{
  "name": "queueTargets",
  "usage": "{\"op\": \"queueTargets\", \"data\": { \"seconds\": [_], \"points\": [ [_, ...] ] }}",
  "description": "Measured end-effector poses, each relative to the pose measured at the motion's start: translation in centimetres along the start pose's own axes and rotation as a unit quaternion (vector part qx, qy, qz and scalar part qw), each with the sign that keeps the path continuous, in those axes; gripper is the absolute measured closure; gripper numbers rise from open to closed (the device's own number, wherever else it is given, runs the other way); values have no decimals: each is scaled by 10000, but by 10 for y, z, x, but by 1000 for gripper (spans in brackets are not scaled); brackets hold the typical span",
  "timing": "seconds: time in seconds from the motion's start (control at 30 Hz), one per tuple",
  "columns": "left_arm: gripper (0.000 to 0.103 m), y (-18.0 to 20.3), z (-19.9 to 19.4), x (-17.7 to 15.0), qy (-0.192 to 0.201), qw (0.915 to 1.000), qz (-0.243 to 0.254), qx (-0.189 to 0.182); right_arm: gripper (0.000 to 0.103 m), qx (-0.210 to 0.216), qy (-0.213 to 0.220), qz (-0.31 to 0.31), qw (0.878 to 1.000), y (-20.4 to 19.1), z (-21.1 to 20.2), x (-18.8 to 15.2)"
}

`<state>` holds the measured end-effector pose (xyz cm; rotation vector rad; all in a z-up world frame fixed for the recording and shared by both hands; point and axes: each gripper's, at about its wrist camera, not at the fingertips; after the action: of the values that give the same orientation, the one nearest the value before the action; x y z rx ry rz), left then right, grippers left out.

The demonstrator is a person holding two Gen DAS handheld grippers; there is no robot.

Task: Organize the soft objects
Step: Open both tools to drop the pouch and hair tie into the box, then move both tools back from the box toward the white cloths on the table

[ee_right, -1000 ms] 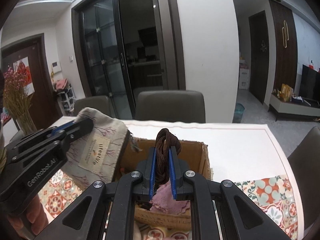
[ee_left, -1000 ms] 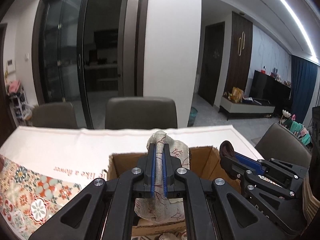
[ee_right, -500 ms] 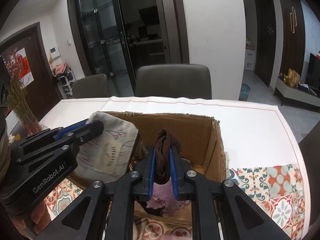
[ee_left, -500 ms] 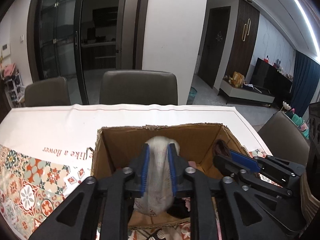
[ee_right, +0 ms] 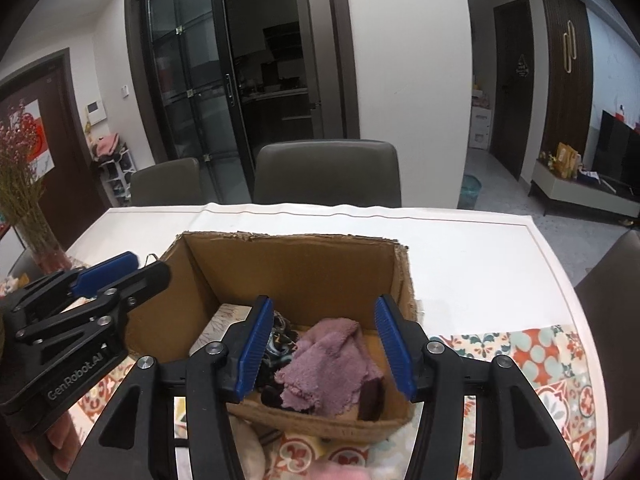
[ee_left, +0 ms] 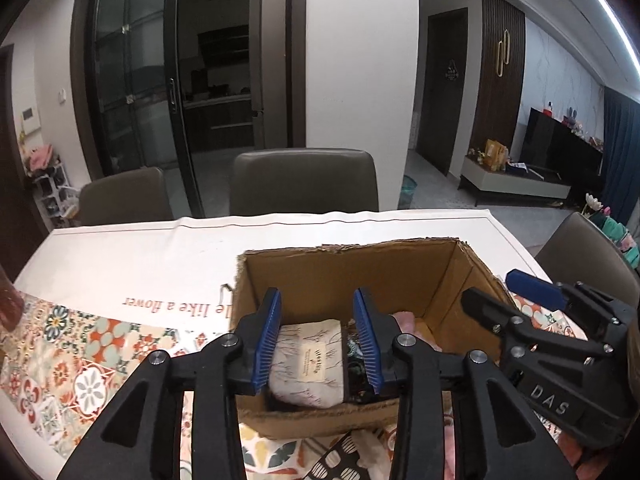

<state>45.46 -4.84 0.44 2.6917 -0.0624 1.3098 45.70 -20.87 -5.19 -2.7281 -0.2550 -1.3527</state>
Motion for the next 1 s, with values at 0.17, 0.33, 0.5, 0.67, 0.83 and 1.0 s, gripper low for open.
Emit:
{"op": "queueTargets", "data": {
  "seconds": [0.17, 0.33, 0.5, 0.67, 0.83, 1.0],
  "points": [
    [64, 0, -17, -6, 66, 9998, 63, 200, 49, -43, 68, 27, 10000, -3, -18, -5],
    [64, -2, -33, -11, 160, 9992, 104, 360, 49, -180, 179, -34, 9997, -9, -38, -7],
    [63, -6, -54, -17, 249, 9989, 150, 380, 49, -231, 323, -45, 9992, -16, -59, -11],
    [62, -10, -75, -26, 337, 9985, 209, 382, 49, -305, 473, 4, 9984, -22, -80, -17],
    [60, -12, -100, -38, 464, 9978, 308, 349, 49, -332, 575, -14, 9978, -32, -103, -26],
    [60, -15, -123, -49, 593, 9968, 405, 341, 49, -397, 689, -75, 9968, -41, -124, -34]
  ]
}}
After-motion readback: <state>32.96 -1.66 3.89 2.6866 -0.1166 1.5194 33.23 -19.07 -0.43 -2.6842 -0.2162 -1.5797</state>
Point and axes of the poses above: each gripper's, at about its wrist camera, not at the fingertips, and z roughly the way its jaws point, y to its right, x to its top, and after that the axes turned 7 degrees about -z, right-handed
